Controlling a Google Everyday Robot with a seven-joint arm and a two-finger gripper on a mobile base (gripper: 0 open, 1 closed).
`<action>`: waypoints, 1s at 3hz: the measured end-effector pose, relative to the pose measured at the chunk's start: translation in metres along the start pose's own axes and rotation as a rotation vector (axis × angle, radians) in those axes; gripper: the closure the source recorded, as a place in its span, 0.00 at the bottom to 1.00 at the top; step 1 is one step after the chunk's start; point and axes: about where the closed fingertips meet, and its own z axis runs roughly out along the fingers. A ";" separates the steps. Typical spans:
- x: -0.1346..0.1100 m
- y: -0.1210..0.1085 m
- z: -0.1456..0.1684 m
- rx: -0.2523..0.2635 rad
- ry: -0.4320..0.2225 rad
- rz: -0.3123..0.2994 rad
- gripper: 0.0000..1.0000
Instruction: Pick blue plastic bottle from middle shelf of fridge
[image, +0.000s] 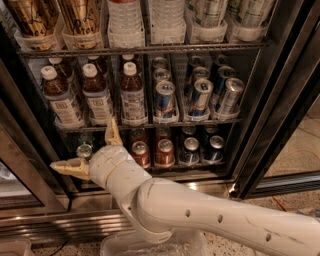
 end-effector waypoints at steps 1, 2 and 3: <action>-0.008 0.009 0.020 -0.025 -0.083 0.007 0.00; -0.008 0.009 0.020 -0.024 -0.085 0.006 0.00; -0.007 0.006 0.019 -0.010 -0.083 0.047 0.00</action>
Offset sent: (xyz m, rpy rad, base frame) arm 0.0097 0.0296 0.0104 0.0971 -0.0854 0.0653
